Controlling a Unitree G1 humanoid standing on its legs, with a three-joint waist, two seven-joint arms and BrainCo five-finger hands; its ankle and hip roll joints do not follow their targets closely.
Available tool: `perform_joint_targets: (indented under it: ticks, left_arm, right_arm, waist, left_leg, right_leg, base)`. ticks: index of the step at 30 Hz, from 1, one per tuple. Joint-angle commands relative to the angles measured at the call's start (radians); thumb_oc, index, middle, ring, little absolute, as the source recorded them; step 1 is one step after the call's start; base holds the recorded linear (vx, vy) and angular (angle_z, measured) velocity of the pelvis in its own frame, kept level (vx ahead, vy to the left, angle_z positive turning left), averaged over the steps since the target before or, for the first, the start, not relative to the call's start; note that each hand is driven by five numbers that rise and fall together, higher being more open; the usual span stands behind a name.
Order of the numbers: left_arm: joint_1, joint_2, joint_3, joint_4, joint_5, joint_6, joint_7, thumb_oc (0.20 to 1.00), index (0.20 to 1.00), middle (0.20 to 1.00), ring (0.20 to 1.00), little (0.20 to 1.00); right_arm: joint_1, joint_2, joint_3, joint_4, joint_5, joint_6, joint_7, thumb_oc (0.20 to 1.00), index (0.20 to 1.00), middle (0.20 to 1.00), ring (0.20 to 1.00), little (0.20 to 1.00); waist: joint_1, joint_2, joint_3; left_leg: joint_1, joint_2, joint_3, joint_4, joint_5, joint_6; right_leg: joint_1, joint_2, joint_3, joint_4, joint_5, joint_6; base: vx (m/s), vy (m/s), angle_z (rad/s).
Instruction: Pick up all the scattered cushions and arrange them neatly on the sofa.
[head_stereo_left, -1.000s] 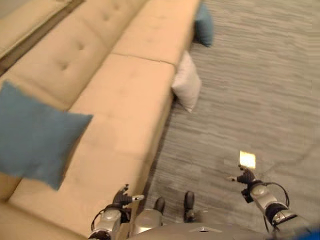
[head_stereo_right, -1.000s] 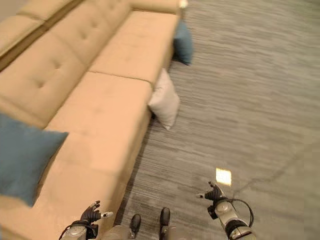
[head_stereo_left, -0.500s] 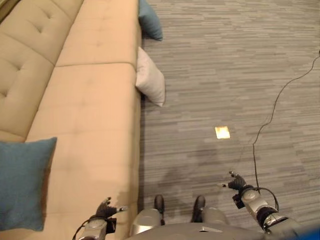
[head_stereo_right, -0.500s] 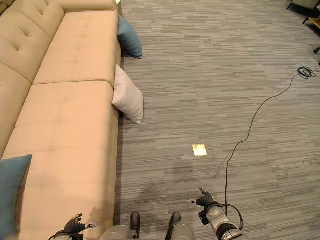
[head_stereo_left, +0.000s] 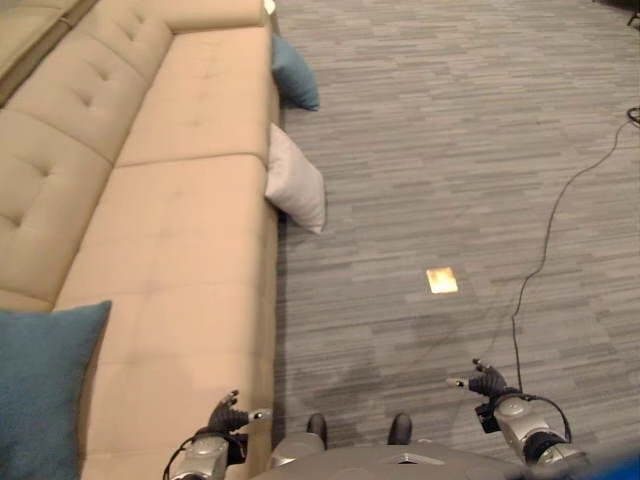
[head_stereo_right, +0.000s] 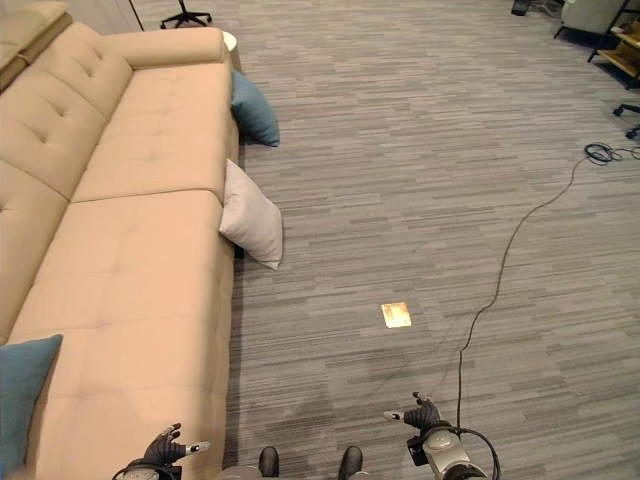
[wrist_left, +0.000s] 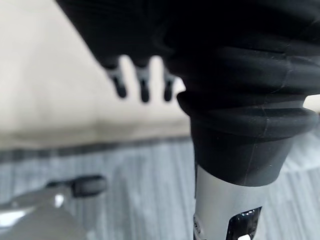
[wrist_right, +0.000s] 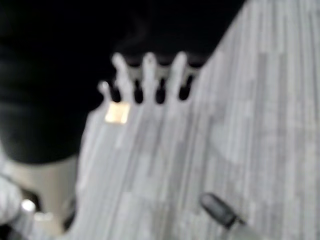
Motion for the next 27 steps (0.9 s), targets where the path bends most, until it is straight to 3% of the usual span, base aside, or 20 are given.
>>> perform_joint_targets:
  ticks: [1, 7, 11, 14, 15, 16, 17, 18, 21, 24, 27]
  left_arm:
    - [-0.052, 0.008, -0.025, 0.05, 0.052, -0.004, -0.01, 1.0, 1.0, 1.0, 1.0, 1.0]
    - [-0.049, 0.002, -0.034, 0.057, 0.077, -0.001, -0.01, 1.0, 1.0, 1.0, 1.0, 1.0]
    - [-0.069, 0.019, -0.042, 0.035, 0.068, -0.003, -0.001, 1.0, 1.0, 1.0, 1.0, 1.0]
    - [-0.093, 0.035, -0.039, 0.03, 0.057, -0.004, 0.008, 1.0, 1.0, 1.0, 1.0, 1.0]
    - [-0.095, 0.036, -0.039, 0.026, 0.055, -0.005, 0.011, 1.0, 1.0, 1.0, 1.0, 1.0]
    - [-0.095, 0.036, -0.039, 0.026, 0.055, -0.005, 0.011, 1.0, 1.0, 1.0, 1.0, 1.0]
    - [-0.09, 0.034, -0.036, 0.017, 0.06, -0.006, 0.008, 1.0, 1.0, 1.0, 1.0, 1.0]
    - [-0.09, 0.037, -0.032, 0.015, 0.056, -0.012, 0.01, 1.0, 1.0, 1.0, 1.0, 1.0]
    - [-0.099, 0.042, -0.039, 0.022, 0.056, -0.013, 0.008, 1.0, 1.0, 1.0, 1.0, 1.0]
    - [-0.103, 0.033, -0.059, 0.016, 0.06, -0.016, 0.009, 1.0, 1.0, 1.0, 1.0, 1.0]
    - [-0.125, 0.028, -0.081, -0.012, 0.05, -0.015, 0.011, 1.0, 1.0, 1.0, 1.0, 1.0]
  right_arm:
    - [-0.024, -0.02, -0.008, 0.017, 0.034, -0.022, -0.022, 1.0, 1.0, 1.0, 1.0, 1.0]
    - [-0.009, -0.023, -0.018, 0.02, 0.033, -0.018, -0.029, 1.0, 1.0, 1.0, 1.0, 1.0]
    - [-0.031, -0.022, -0.022, 0.017, 0.035, -0.016, -0.039, 1.0, 1.0, 1.0, 1.0, 1.0]
    - [-0.059, -0.021, -0.024, 0.009, 0.037, -0.013, -0.04, 1.0, 1.0, 1.0, 1.0, 1.0]
    - [-0.062, -0.02, -0.026, 0.005, 0.036, -0.013, -0.042, 1.0, 1.0, 1.0, 1.0, 1.0]
    - [-0.062, -0.02, -0.026, 0.005, 0.036, -0.012, -0.042, 1.0, 1.0, 1.0, 1.0, 1.0]
    - [-0.063, -0.02, -0.02, 0.007, 0.029, -0.009, -0.045, 1.0, 1.0, 1.0, 1.0, 1.0]
    - [-0.061, -0.019, -0.014, 0.007, 0.026, -0.011, -0.046, 1.0, 1.0, 1.0, 1.0, 1.0]
    - [-0.053, -0.02, -0.016, 0.013, 0.027, -0.011, -0.045, 1.0, 1.0, 1.0, 1.0, 1.0]
    - [-0.033, -0.023, -0.007, 0.021, 0.031, -0.017, -0.05, 1.0, 1.0, 1.0, 1.0, 1.0]
    - [-0.04, -0.035, -0.016, 0.012, 0.061, -0.034, -0.068, 1.0, 1.0, 1.0, 1.0, 1.0]
  waist:
    - [0.021, -0.05, 0.021]
    - [0.031, -0.048, 0.027]
    - [0.06, -0.06, 0.072]
    - [0.055, -0.051, 0.103]
    - [0.06, -0.049, 0.103]
    - [0.06, -0.048, 0.105]
    - [0.077, -0.051, 0.102]
    - [0.088, -0.049, 0.104]
    - [0.09, -0.058, 0.1]
    - [0.087, -0.076, 0.084]
    - [0.101, -0.065, 0.109]
  left_leg:
    - [0.034, -0.073, -0.058, -0.015, -0.056, 0.001]
    - [0.034, -0.076, -0.063, -0.005, -0.066, 0.008]
    - [-0.042, -0.08, -0.077, 0.109, -0.11, 0.029]
    - [-0.072, -0.063, -0.067, 0.149, -0.126, 0.039]
    - [-0.066, -0.061, -0.055, 0.146, -0.131, 0.039]
    - [-0.065, -0.061, -0.056, 0.146, -0.131, 0.039]
    - [-0.034, -0.052, -0.032, 0.125, -0.143, 0.035]
    - [-0.01, -0.042, -0.016, 0.115, -0.152, 0.03]
    - [0.01, -0.041, -0.02, 0.112, -0.162, 0.022]
    - [0.007, -0.022, -0.027, 0.212, -0.172, -0.018]
    - [-0.119, 0.051, -0.027, 0.489, -0.101, -0.076]
  right_leg:
    - [0.045, -0.014, 0.016, 0.015, -0.062, 0.094]
    - [0.043, -0.015, 0.02, 0.021, -0.06, 0.099]
    - [-0.088, -0.036, 0.02, 0.22, -0.075, 0.113]
    - [-0.224, -0.064, -0.011, 0.41, -0.055, 0.173]
    - [-0.223, -0.091, -0.056, 0.397, -0.053, 0.175]
    - [-0.222, -0.091, -0.056, 0.398, -0.054, 0.176]
    - [-0.186, -0.136, -0.15, 0.312, -0.043, 0.147]
    - [-0.179, -0.152, -0.179, 0.267, -0.029, 0.139]
    - [-0.181, -0.152, -0.169, 0.221, -0.018, 0.132]
    - [-0.131, -0.111, -0.166, 0.151, -0.018, 0.103]
    - [-0.056, -0.053, -0.177, 0.099, -0.061, 0.061]
  base:
    - [0.05, 0.018, 0.16]
    - [0.02, 0.03, 0.01]
    - [-0.1, 0.034, -0.15]
    - [-0.07, 0.046, -0.44]
    - [0.03, 0.027, -0.43]
    - [0.19, -0.059, -0.41]
    - [0.24, -0.098, -0.44]
    - [0.33, -0.128, -0.64]
    - [0.25, -0.103, -0.53]
    - [0.29, -0.213, 0.13]
    - [0.19, -0.261, 0.43]
